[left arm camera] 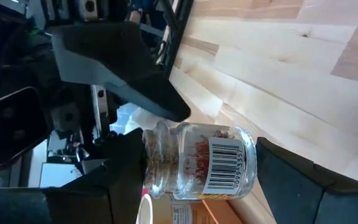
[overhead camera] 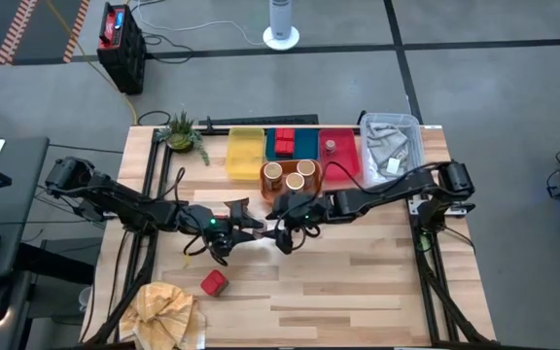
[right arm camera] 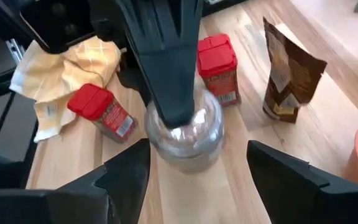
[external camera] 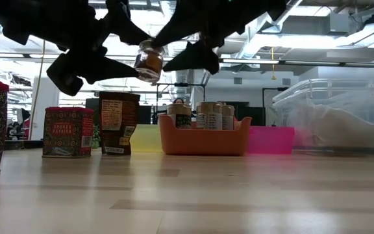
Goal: Sort spices by type
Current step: Put the brown seasoning bottle into the red bin
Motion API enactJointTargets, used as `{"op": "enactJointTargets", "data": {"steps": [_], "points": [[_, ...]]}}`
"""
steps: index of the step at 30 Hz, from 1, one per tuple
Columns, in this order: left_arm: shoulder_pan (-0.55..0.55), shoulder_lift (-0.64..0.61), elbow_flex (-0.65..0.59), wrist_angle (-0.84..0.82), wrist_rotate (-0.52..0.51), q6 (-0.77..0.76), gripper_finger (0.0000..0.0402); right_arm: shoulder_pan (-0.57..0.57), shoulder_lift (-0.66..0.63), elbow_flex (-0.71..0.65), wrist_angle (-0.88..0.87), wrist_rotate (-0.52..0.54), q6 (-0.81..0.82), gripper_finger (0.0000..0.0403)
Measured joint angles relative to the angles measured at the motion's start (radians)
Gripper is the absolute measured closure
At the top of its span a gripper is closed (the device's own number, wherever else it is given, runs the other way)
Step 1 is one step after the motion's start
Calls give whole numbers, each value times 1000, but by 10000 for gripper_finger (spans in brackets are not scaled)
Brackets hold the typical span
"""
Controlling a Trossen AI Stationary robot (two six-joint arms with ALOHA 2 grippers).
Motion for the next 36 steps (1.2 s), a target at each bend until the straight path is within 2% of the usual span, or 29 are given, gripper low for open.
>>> {"op": "enactJointTargets", "data": {"steps": [9, 17, 24, 36], "points": [[0, 0, 0, -14, -3, -1, 140, 0, 109, 100, -12, -4, -72, 110], [0, 0, 0, -94, -3, -18, 140, -15, 138, 229, -201, -19, -69, 110], [0, 0, 0, -77, 6, -17, 140, -32, 158, 237, -212, -83, -44, 110], [0, 0, 0, -83, 26, -60, 140, -33, 195, 236, -196, -87, -42, 113]]}}
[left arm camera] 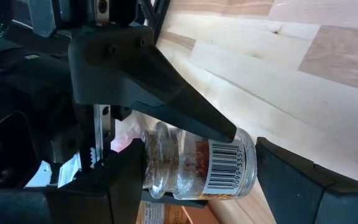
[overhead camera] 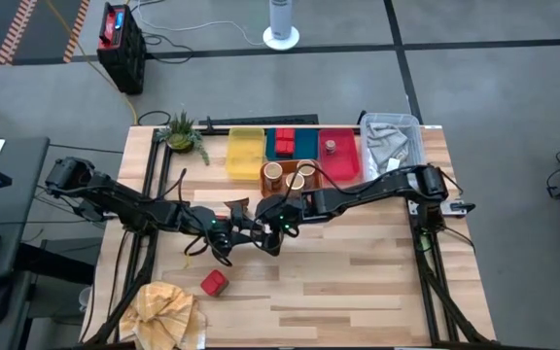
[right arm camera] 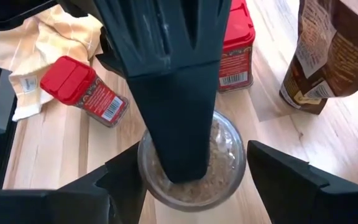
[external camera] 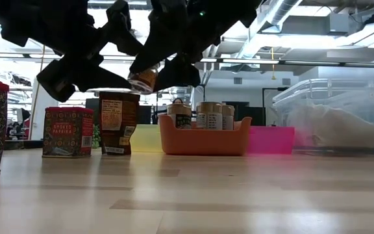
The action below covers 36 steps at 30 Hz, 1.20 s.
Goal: Sort spices by type
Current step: Put the brown seasoning bottle into the red bin
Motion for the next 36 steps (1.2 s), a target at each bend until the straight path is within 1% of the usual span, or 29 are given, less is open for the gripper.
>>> {"op": "enactJointTargets", "data": {"steps": [5, 7, 11, 12, 17, 25, 30, 33, 36], "points": [[0, 0, 0, -1, 1, -5, 140, 0, 0, 0, 14, 0, -4, 131], [0, 0, 0, -1, 1, -16, 140, 0, 0, 0, 19, 1, -11, 146], [0, 0, 0, -4, 0, -30, 140, 0, 0, -1, 32, 2, -27, 190], [0, 0, 0, -5, 0, -30, 140, 1, 0, -1, 34, 2, -35, 194], [0, 0, 0, -5, -2, -42, 134, 3, 0, -1, 36, 6, -38, 193], [-1, 0, 0, -3, -62, -105, 116, 0, 0, -1, 41, 14, -37, 193], [-1, 0, 0, 2, -85, -155, 96, 0, 0, -1, 52, 23, -40, 193], [-1, 0, 0, 2, -95, -152, 83, -1, 0, -1, 51, 23, -40, 193], [-14, 0, 0, 1, -136, -108, 74, -7, -1, 0, 44, 19, -39, 193]]}}
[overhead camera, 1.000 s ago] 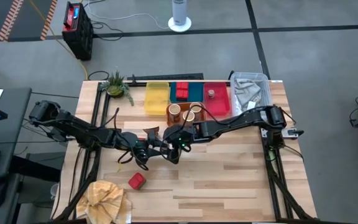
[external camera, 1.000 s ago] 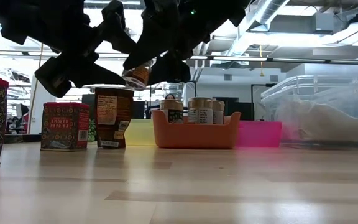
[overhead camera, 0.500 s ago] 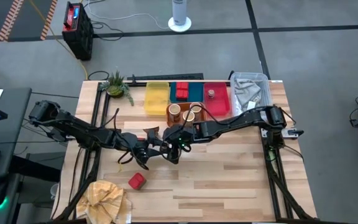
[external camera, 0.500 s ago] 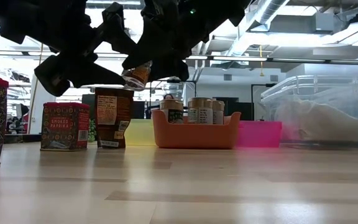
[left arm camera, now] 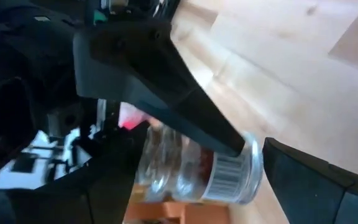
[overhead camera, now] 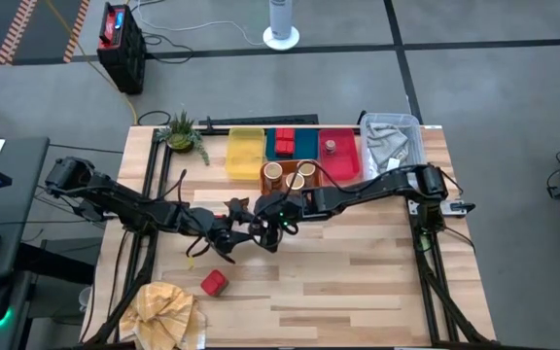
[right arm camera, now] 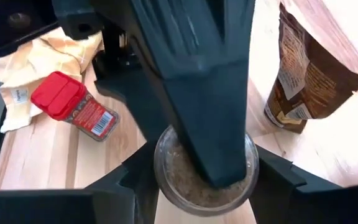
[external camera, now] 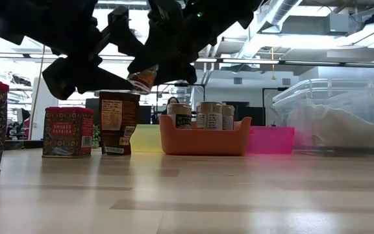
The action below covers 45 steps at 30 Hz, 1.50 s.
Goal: Sort spices by type
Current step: Put the brown seasoning bottle into the red bin
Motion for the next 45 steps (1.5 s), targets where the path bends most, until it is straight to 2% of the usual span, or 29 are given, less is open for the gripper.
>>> {"op": "enactJointTargets", "data": {"steps": [7, 14, 18, 23, 32, 36, 45], "points": [[-51, 0, 0, 18, -103, 111, 70, -1, -18, 0, -36, -20, 10, 192], [-96, 0, 0, 16, -184, 98, 69, -2, -118, 0, -213, -11, 12, 191], [-105, 0, 0, 14, -205, -9, 69, -17, -184, 0, -368, 69, 12, 191], [-105, 0, 0, -4, -201, -252, 69, -76, -266, 0, -577, 219, 37, 190], [-106, 0, 0, -22, -198, -520, 69, -255, -312, -2, -832, 400, 89, 190], [-105, 0, 0, -38, -197, -559, 69, -353, -306, -61, -837, 417, 91, 190], [-105, 0, 0, -79, -197, -561, 69, -518, -304, -257, -622, 405, 65, 190]]}}
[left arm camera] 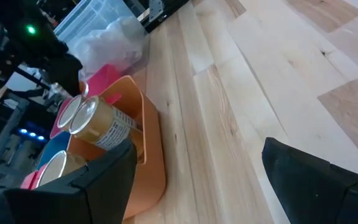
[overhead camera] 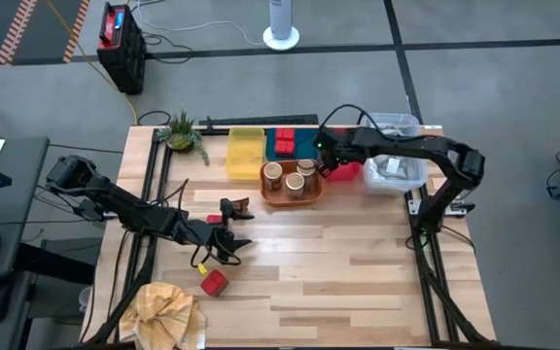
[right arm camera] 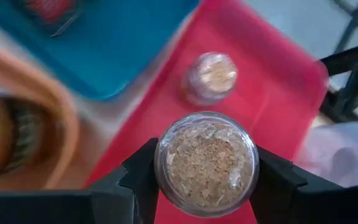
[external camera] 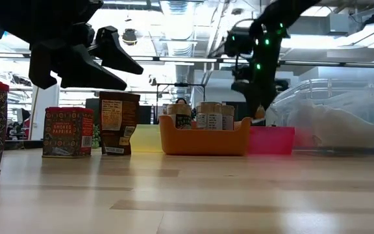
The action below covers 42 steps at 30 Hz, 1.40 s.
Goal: Sort spices by type
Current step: Put the brown seasoning bottle into the red bin
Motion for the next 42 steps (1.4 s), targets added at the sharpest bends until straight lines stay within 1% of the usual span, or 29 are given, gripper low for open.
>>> {"op": "enactJointTargets", "data": {"steps": [4, 9, 11, 13, 18, 20, 23, 25, 30, 33, 37, 42], "points": [[0, 0, 0, -1, 0, 0, 69, -14, -5, -53, 102, 25, 7, 190], [0, 0, 0, -1, 0, 3, 69, 24, -2, -67, 143, 101, 49, 190], [0, 0, 0, -1, 0, 3, 69, 38, 0, -68, 155, 105, 54, 190], [0, 0, 0, -1, 0, 3, 69, 47, 2, -71, 162, 81, 32, 190], [0, 0, 0, 0, 0, 16, 69, 41, 3, -40, 110, 84, -197, 190], [0, 0, 0, 0, 0, 23, 69, 26, 3, -22, 78, 83, -258, 190], [0, 0, 0, 0, 0, 38, 69, -5, 2, -2, 83, 13, -383, 190], [0, 0, 0, 0, -1, 48, 69, -22, 2, 1, 86, -35, -495, 190], [0, 0, 0, 2, 0, 49, 69, -57, 2, 1, 80, -66, -749, 190], [0, 0, 0, 0, -1, 49, 69, -72, 2, 1, 71, -140, -882, 190], [0, 0, 0, 0, -1, 49, 69, -76, 2, 1, 67, -151, -969, 190], [0, 0, 0, -1, 0, 49, 69, -90, 9, 2, 66, -183, -982, 190]]}}
